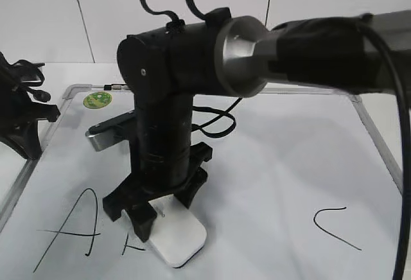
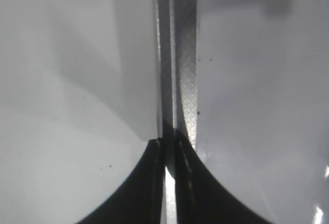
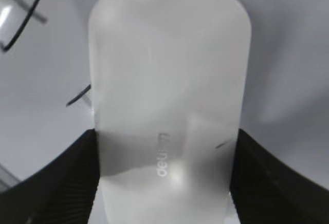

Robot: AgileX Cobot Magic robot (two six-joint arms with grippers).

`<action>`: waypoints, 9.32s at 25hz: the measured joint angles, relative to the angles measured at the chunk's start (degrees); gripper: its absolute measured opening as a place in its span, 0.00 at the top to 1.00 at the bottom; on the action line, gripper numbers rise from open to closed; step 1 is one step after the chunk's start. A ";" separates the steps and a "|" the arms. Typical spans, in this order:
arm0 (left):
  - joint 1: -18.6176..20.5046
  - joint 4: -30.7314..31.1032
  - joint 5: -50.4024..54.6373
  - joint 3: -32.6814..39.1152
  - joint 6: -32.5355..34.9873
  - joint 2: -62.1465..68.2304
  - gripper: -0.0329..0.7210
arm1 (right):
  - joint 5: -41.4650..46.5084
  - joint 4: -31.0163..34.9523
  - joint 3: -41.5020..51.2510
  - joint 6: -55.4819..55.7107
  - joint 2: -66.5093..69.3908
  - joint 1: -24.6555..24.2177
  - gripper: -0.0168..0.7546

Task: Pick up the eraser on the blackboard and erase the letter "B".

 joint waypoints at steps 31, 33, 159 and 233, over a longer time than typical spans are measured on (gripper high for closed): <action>0.00 -0.32 0.09 0.00 0.00 0.00 0.93 | 1.32 -0.38 -12.12 1.04 6.29 0.06 0.28; 0.12 -0.32 0.09 0.00 0.00 0.00 0.93 | 1.18 -0.29 -12.12 0.94 6.33 0.84 0.28; 0.12 -0.79 -0.76 0.00 0.13 0.05 0.94 | -8.18 -5.61 0.72 3.09 -0.82 -1.98 0.28; 0.12 -1.52 -0.44 0.00 0.25 0.05 0.94 | -13.11 -3.22 26.33 -3.92 -19.39 -48.08 0.29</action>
